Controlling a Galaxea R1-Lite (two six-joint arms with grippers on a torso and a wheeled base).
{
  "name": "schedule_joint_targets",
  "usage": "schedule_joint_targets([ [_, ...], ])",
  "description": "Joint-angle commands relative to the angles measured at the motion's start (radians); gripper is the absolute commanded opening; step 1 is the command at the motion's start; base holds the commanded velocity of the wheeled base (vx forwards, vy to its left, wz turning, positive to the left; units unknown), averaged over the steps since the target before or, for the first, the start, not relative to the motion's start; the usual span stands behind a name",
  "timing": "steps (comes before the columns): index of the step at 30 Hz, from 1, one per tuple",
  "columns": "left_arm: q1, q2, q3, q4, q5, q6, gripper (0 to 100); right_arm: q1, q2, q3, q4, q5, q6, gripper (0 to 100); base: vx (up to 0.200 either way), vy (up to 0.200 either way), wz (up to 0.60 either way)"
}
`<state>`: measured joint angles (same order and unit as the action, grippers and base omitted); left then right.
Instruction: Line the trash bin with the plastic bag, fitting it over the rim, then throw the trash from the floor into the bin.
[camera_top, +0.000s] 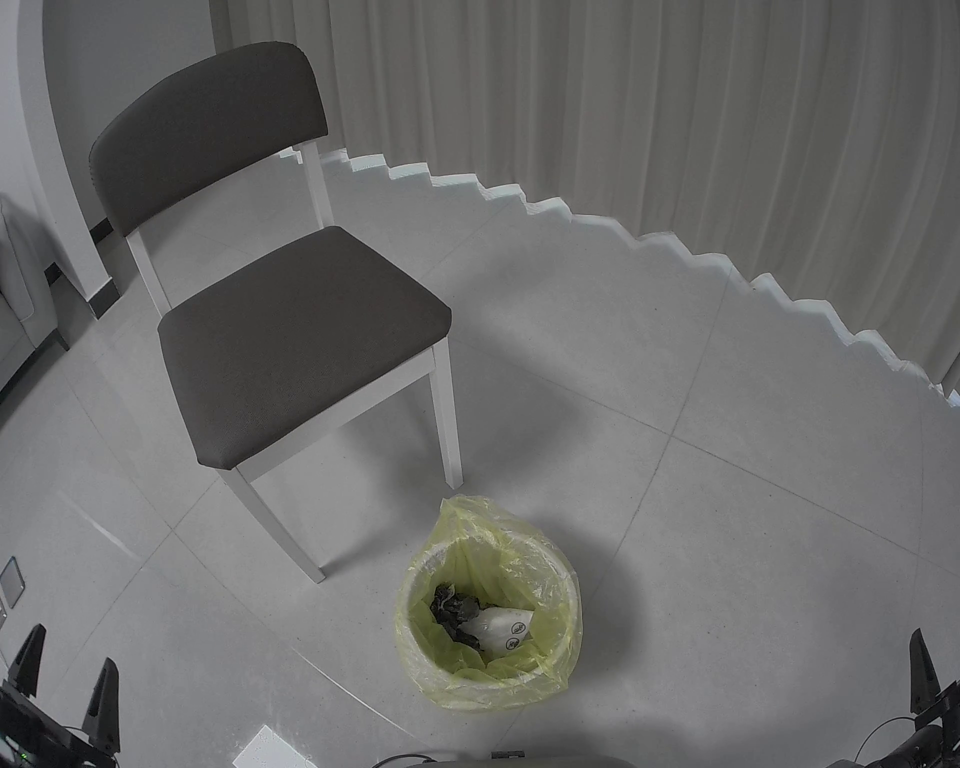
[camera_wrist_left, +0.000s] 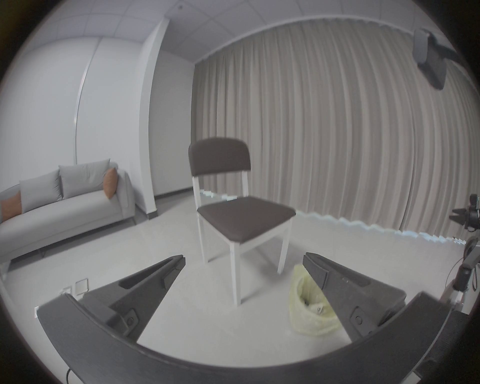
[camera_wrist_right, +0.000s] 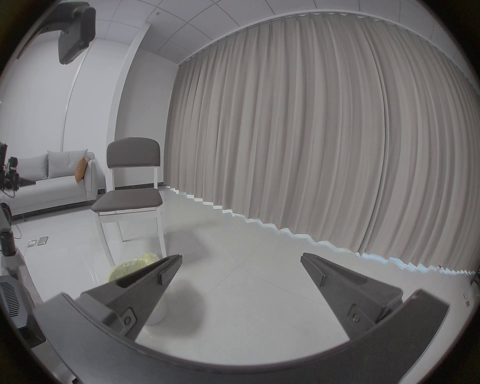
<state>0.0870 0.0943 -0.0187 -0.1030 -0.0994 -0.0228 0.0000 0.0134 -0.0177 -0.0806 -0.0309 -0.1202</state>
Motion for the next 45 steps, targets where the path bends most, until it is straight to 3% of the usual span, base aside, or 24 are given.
schedule_joint_targets([
  [1,0.000,0.002,0.019,0.052,0.026,0.012,100,-0.002,-0.009,0.018,-0.001,0.016,0.007,100,0.000,0.000,0.00],
  [6,-0.018,0.001,0.019,0.052,-0.025,0.055,100,-0.002,-0.009,0.016,0.018,0.121,0.014,100,0.000,0.000,0.00],
  [8,-0.056,-0.011,0.019,0.052,-0.025,0.053,100,0.000,-0.009,0.016,0.016,0.121,0.019,100,0.000,0.000,0.00],
  [9,-0.132,-0.034,0.019,0.054,-0.028,0.057,100,-0.002,-0.009,0.018,0.010,0.123,0.037,100,0.000,0.000,0.00],
  [14,-0.118,-0.019,0.019,0.054,-0.031,0.055,100,-0.002,-0.009,0.016,0.013,0.118,0.103,100,0.000,0.000,0.00],
  [20,-0.085,-0.094,0.019,0.051,-0.011,0.023,100,-0.002,-0.009,0.018,0.004,0.016,0.074,100,0.000,0.000,0.00],
  [23,-0.087,-0.094,0.019,0.051,0.018,-0.005,100,0.000,-0.009,0.016,0.012,0.026,0.063,100,0.000,0.000,0.00],
  [26,-0.085,-0.094,0.019,0.049,0.032,-0.006,100,0.000,-0.009,0.018,0.004,0.092,0.063,100,0.000,0.000,0.00],
  [29,-0.084,-0.094,0.019,0.109,0.124,0.017,100,-0.002,-0.009,0.018,0.010,0.069,0.047,100,0.000,0.000,0.00],
  [33,-0.085,-0.094,0.019,0.098,0.098,0.021,100,-0.002,-0.009,0.012,0.102,0.031,0.076,100,0.000,0.000,0.00],
  [40,-0.085,-0.094,0.019,0.098,0.093,0.023,100,0.000,-0.009,0.016,0.087,0.017,0.125,100,0.000,0.000,0.00],
  [43,-0.085,-0.094,0.019,0.098,0.098,0.026,100,-0.002,-0.009,0.016,0.084,-0.047,0.151,100,0.000,0.000,0.00],
  [45,-0.085,-0.094,0.019,0.098,0.101,0.018,100,0.000,-0.009,0.016,0.084,-0.035,0.139,100,0.000,0.000,0.00],
])
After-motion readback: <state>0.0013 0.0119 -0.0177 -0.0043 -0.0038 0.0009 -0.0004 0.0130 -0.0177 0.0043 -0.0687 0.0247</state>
